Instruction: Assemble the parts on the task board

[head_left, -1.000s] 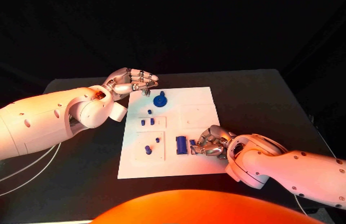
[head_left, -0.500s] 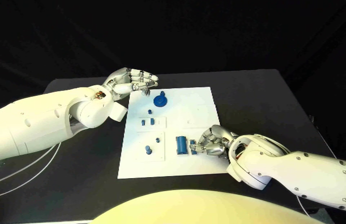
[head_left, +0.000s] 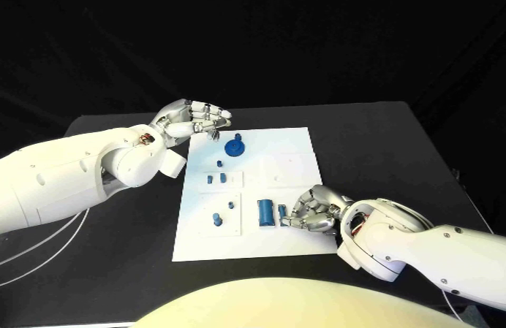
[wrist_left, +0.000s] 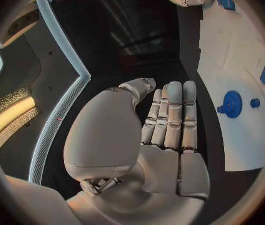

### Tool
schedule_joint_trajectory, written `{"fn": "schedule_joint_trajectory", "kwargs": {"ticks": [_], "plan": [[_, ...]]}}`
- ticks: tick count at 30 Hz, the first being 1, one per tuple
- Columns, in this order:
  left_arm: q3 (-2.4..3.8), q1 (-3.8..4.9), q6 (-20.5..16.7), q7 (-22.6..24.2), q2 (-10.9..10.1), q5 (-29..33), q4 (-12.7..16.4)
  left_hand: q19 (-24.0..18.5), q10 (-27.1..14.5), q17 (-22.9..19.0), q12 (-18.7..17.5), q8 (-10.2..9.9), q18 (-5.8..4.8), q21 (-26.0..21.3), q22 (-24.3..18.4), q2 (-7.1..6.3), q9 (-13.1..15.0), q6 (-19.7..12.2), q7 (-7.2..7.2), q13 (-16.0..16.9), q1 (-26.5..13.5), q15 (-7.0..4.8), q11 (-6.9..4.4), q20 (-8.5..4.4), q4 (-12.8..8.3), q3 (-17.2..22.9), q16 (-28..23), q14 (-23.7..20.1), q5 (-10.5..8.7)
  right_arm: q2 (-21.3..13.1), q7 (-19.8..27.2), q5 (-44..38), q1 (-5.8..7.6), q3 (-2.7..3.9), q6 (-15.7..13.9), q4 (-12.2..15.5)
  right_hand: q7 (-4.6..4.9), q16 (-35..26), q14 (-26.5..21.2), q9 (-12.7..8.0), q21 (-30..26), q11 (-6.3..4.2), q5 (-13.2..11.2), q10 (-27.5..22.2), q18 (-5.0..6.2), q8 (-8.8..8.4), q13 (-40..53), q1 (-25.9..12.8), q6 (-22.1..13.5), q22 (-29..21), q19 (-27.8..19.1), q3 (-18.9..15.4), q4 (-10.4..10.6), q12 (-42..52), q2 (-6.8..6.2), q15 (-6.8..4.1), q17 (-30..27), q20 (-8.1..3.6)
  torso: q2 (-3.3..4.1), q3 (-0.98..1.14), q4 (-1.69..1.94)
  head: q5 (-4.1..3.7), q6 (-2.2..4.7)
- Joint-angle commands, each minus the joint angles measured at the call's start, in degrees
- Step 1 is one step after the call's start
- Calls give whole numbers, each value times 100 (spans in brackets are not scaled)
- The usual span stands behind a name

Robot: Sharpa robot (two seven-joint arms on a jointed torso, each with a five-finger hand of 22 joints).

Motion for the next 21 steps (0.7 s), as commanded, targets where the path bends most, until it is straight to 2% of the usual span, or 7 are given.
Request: {"fn": "schedule_joint_trajectory", "kwargs": {"ticks": [1, 14, 21], "plan": [[3, 2, 103, 21, 8, -12, 2, 16, -42, -9, 21, 19, 74, -27, -8, 14, -5, -37, -3, 7, -37, 20, 3, 27, 36, -12, 32, -37, 25, -8, 218, 30, -11, 0, 220, 8, 44, -15, 477, -9, -6, -12, -19, -8, 70, -20, 476, 58, 13, 666, 3, -42, -7, -4, 19, -12, 970, 8, -2, 2, 3, -2, 0], [2, 2, 113, -3, 15, -17, -1, 18, -45, -11, 26, 21, 76, -32, -11, 23, -5, -39, -5, 9, -22, 17, -1, 27, 30, 1, 35, -38, 30, 49, 141, 116, -16, -1, 326, -136, 30, -9, 480, -8, 29, -22, -69, 8, 64, -17, 495, 171, 38, 681, 16, -47, -8, 22, 70, -18, 984, 5, 2, -2, 5, -10, 0], [2, 1, 122, -5, 22, -19, -2, 18, -45, -11, 26, 21, 76, -32, -11, 23, -5, -39, -5, 9, -22, 17, -1, 27, 30, 1, 35, -38, 30, 154, 55, 40, -26, -1, 164, -256, 19, -5, 481, -10, 19, -33, -103, 15, 66, -21, 503, 325, 50, 684, 18, -26, -30, 30, 132, -27, 991, -2, 2, 2, 6, -19, 0]]}}
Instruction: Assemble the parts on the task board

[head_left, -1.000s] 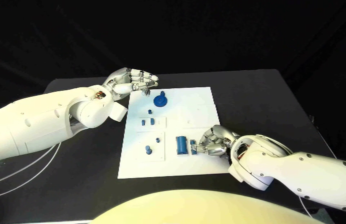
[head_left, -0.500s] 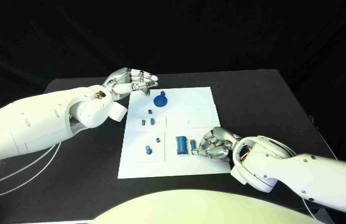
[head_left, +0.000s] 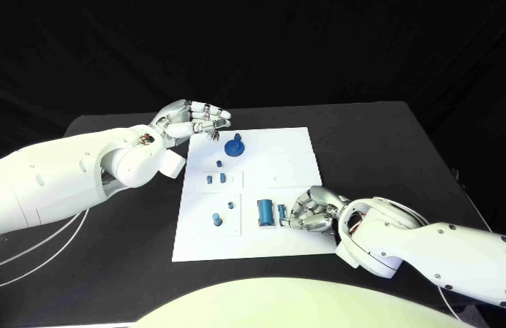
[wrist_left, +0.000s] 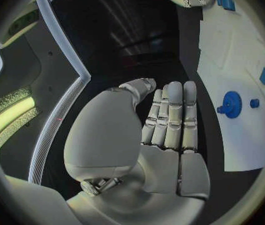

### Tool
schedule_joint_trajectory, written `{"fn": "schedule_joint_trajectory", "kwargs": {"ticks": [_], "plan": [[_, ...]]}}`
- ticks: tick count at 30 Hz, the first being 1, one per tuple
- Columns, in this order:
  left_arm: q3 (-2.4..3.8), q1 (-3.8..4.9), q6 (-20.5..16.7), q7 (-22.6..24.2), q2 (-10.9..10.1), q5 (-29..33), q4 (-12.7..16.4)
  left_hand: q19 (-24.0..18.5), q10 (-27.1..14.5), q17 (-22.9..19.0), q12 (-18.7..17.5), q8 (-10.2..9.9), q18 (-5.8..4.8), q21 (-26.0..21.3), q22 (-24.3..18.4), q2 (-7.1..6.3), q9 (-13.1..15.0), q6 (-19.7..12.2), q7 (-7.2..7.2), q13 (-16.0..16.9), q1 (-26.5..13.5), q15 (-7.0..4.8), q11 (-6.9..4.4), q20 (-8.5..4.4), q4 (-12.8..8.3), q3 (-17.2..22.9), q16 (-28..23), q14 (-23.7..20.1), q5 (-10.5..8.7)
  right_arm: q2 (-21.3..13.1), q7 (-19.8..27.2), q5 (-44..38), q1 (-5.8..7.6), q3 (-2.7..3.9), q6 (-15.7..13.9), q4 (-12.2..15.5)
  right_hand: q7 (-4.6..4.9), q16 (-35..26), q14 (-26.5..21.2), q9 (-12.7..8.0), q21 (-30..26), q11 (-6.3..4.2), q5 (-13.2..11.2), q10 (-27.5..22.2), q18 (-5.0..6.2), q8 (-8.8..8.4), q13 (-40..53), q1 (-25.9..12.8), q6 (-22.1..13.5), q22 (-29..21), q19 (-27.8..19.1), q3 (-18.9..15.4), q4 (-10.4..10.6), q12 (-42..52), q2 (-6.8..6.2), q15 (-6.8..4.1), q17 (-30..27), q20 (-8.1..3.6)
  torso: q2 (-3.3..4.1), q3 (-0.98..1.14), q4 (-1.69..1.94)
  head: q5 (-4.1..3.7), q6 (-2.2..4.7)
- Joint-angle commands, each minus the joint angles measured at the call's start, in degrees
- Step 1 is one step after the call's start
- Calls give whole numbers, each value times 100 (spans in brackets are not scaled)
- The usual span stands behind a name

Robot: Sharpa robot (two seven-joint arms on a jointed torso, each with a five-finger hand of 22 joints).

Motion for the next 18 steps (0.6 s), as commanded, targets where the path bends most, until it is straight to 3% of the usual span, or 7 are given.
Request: {"fn": "schedule_joint_trajectory", "kwargs": {"ticks": [1, 12, 17, 18], "plan": [[3, 2, 113, 22, 13, -16, 5, 18, -45, -5, 26, 21, 77, -32, -6, 23, -5, -39, -5, 5, -23, 17, -1, 27, 30, 1, 35, -38, 30, 36, -41, -42, -15, -3, -23, -41, -1, -5, 481, -5, 19, -33, -24, 14, 66, -21, 503, 61, 30, 685, 18, 6, -30, 30, 3, -27, 993, -2, 1, 3, 2, -3, 0], [3, 1, 120, 27, 6, -20, 9, 18, -45, -5, 26, 21, 77, -32, -6, 23, -5, -39, -5, 5, -23, 17, -1, 27, 30, 1, 35, -38, 30, 15, 6, -49, -32, 0, -256, -51, 1, -4, 482, -7, 29, -33, 28, 25, 64, -23, 513, 61, 42, 690, 24, -3, 8, 44, 31, -30, 995, -5, -2, -2, -2, 23, 0], [2, -1, 98, 31, 1, -20, 9, 22, -49, -9, 32, 25, 78, -35, -7, 31, -5, -40, -4, 6, -19, 17, 0, 27, 32, 11, 39, -40, 33, -125, 439, 317, -32, 31, -492, 80, 4, -6, 481, -8, 16, -31, 47, 22, 66, -26, 508, 42, 43, 688, 23, -27, 26, 37, 13, -29, 991, -6, -20, 9, -9, 42, 0], [0, -3, 92, 34, 0, -16, 7, 22, -49, -9, 32, 25, 78, -35, -7, 31, -5, -40, -4, 6, -19, 17, 0, 27, 32, 11, 39, -40, 33, -156, 596, 434, -27, 45, -563, 100, 7, -11, 479, -14, -19, -29, 183, 8, 70, -41, 488, 45, 28, 683, 17, -46, 35, 9, 1, -28, 981, -6, -22, 10, -9, 40, 0]]}}
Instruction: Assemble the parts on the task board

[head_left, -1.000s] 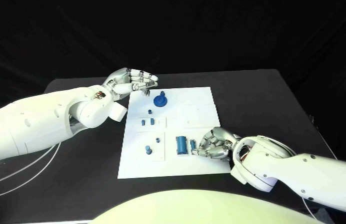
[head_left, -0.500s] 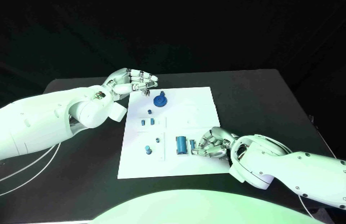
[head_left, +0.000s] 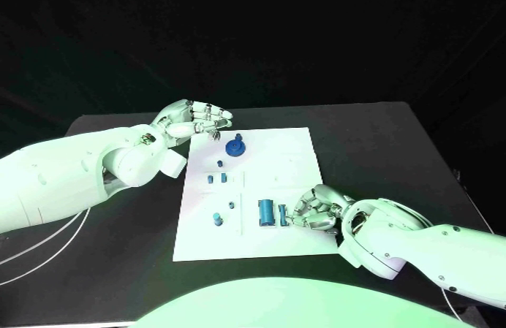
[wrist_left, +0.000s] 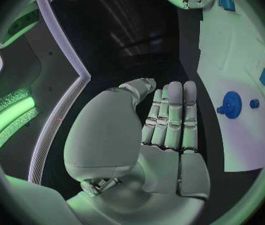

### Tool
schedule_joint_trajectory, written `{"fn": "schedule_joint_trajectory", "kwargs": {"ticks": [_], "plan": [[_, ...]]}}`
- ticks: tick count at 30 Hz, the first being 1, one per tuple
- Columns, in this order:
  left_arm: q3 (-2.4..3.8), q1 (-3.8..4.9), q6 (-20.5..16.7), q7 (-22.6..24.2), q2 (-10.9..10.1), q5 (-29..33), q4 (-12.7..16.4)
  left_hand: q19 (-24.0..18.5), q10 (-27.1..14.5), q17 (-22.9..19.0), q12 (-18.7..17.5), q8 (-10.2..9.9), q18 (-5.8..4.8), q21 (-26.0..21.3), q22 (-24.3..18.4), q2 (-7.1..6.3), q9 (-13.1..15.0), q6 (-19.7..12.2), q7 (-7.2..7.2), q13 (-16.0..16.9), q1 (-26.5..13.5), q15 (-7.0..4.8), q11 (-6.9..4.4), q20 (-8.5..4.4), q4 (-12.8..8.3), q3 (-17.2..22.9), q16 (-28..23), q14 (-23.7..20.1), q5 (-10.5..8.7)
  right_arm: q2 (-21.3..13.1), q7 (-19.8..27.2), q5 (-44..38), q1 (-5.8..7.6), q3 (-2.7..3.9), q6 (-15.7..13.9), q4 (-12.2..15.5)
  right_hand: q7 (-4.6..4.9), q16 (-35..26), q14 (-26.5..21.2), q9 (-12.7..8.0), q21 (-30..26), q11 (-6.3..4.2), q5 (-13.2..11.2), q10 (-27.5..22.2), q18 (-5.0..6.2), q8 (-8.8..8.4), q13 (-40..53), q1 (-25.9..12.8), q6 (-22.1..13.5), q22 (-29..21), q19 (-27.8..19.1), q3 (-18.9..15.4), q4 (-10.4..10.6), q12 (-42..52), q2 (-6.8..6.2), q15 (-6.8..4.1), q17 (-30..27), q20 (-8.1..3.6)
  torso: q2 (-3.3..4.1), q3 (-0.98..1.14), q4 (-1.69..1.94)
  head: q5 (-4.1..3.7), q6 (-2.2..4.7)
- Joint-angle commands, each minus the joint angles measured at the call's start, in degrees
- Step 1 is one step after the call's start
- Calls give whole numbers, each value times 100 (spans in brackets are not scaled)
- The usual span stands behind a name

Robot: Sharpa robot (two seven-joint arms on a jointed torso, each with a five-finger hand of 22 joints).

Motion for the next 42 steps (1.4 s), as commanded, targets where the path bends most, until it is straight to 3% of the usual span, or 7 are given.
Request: {"fn": "schedule_joint_trajectory", "kwargs": {"ticks": [1, 30, 31, 38, 40, 41, 42], "plan": [[0, -3, 77, 44, 5, -8, 3, 22, -49, -9, 32, 25, 77, -35, -8, 31, -6, -40, -4, 7, -19, 17, 0, 27, 32, 11, 39, -40, 33, -74, 700, 492, 10, 32, -371, 64, 10, -12, 478, -1, -41, -28, 97, 6, 70, -41, 485, 11, 25, 683, 16, -36, 22, -19, -33, -27, 979, -6, -28, 10, -10, 6, 0], [-3, -204, -1058, 1330, 851, 1776, -1442, -469, -94, -1685, -726, 138, 42, -4111, -2849, -46, -147, -375, -83, -874, 70, 611, 297, 744, 718, -402, -4476, -1410, -133, 908, 5407, 5689, 814, 267, 434, -3843, 1015, -6972, -3006, -862, -5396, 1086, -79, -2996, 612, -1439, -6077, 682, -1106, -3885, -3746, 872, -613, -6060, -80, 1224, -5304, 1316, -408, -137, 28, 99, 0], [-6, -184, -759, 865, 801, 1468, -1349, -4586, -5754, -3380, -1641, -1215, -972, -5385, -4549, 1211, -2131, -5091, -1124, -1303, -2465, -328, -758, -900, -728, -2902, -6116, -6061, -1982, 846, 4918, 5177, 804, 256, -31, -3752, -309, -8778, -8412, -2609, -5753, 71, -1845, -8310, -440, -3434, -7495, -1490, -5526, -7490, -8298, -1835, -1621, -7665, 1124, 422, -7492, -186, -391, -152, 3, 101, 0], [-2, -196, -1084, 895, 817, 1459, -1161, -4586, -5754, -3380, -1641, -1215, -972, -5385, -4549, 1211, -2131, -5091, -1124, -1303, -3667, -328, -758, -900, -728, -2902, -6116, -6061, -1982, 797, 4998, 5324, 776, 312, -287, -3427, -309, -8778, -8412, -2609, -5753, 71, -1845, -8310, -440, -3434, -7495, -2663, -5526, -7490, -8298, -1835, -1621, -7665, 1124, 422, -7492, -186, -388, -146, 60, 47, 163], [0, -204, -1277, 912, 826, 1455, -1050, -4586, -5754, -3380, -1641, -1215, -972, -5385, -4549, 1211, -2131, -5091, -1124, -1303, -4007, -328, -758, -900, -728, -2902, -6116, -6061, -1982, 767, 5046, 5411, 759, 345, -439, -3234, -309, -8778, -8412, -2609, -5753, 71, -1845, -8310, -440, -3434, -7495, -6735, -5526, -7490, -8298, -1835, -1621, -7665, 1124, 422, -7492, -186, -386, -142, 94, 16, 259], [2, -210, -1450, 928, 835, 1450, -950, -4586, -5754, -3380, -1641, -1215, -972, -5385, -4549, 1211, -2131, -5091, -1124, -1303, -8224, -328, -758, -900, -728, -2902, -6116, -6061, -1982, 741, 5089, 5488, 745, 375, -576, -3061, -309, -8778, -8412, -2609, -5753, 71, -1845, -8310, -440, -3434, -7495, -6735, -5526, -7490, -8298, -1835, -1621, -7665, 1124, 422, -7492, -186, -385, -139, 124, -12, 346], [4, -215, -1579, 939, 841, 1447, -876, -4586, -5754, -3380, -1641, -1215, -972, -5385, -4549, 1211, -2131, -5091, -1124, -1303, -8224, -328, -758, -900, -728, -2902, -6116, -6061, -1982, 722, 5121, 5546, 734, 397, -677, -2933, -309, -8778, -8412, -2609, -5753, 71, -1845, -8310, -440, -3434, -7495, -6735, -5526, -7490, -8298, -1835, -1621, -7665, 1124, 422, -7492, -186, -384, -136, 147, -33, 410]]}}
